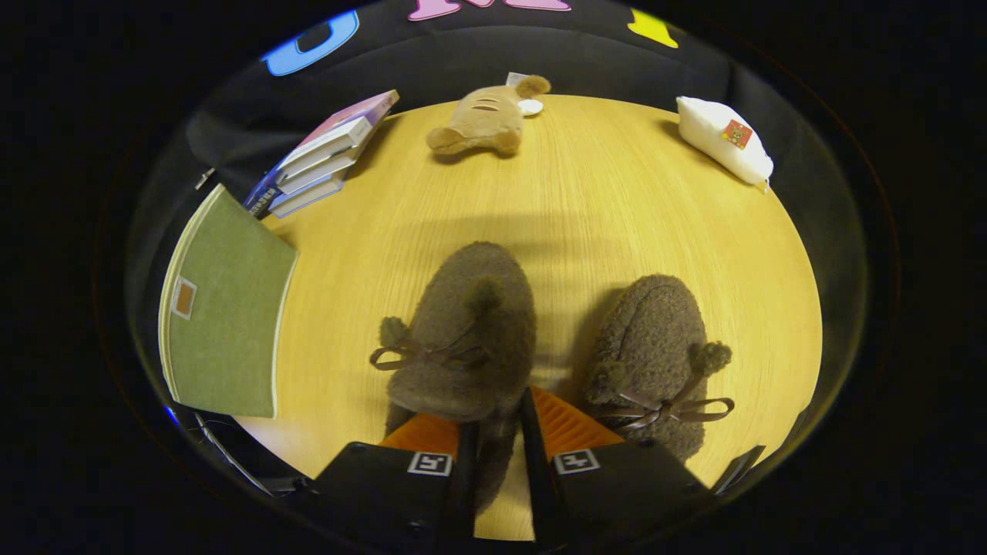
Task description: Open the storage box then place both shoes into the box .Put the left shoe in first, then the right shoe, with the right side of both shoes facing outward in a uniform manner.
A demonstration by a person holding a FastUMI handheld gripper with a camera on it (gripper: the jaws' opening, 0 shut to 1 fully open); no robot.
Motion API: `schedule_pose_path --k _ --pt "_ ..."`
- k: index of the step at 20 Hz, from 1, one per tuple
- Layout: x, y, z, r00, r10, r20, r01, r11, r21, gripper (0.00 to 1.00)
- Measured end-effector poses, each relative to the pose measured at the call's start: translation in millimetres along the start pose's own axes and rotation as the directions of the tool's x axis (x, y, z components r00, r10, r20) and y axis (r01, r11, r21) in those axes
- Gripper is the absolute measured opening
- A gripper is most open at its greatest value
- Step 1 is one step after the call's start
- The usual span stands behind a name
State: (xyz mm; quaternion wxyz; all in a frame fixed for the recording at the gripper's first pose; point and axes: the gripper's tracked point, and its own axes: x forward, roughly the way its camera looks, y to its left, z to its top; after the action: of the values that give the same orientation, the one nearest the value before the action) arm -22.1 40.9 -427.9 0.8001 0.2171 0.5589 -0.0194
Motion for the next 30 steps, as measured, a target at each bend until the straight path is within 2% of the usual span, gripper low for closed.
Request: schedule_pose_path --k 2,4,7,12,16,24,30 --pt "0.2 -2.2 0.0 1.000 0.002 -0.009 -0.002 1.000 0.030 0.12" --pt "-3.2 -0.8 1.7 1.000 0.009 -0.007 -0.009 0.999 0.042 0.05" --pt "-15.3 2.7 5.5 1.000 0.018 0.014 -0.019 0.998 0.061 0.05" --pt "-51.9 25.1 19.6 0.995 0.080 0.054 -0.085 0.993 0.084 0.05" --pt "-92.2 55.7 38.1 0.989 0.114 0.094 -0.119 0.991 0.053 0.05" --pt "-173.1 175.1 85.6 0.947 0.287 0.143 -0.294 0.955 0.037 0.05" --pt "-187.4 282.3 99.0 0.921 0.371 0.119 -0.370 0.929 -0.029 0.05"
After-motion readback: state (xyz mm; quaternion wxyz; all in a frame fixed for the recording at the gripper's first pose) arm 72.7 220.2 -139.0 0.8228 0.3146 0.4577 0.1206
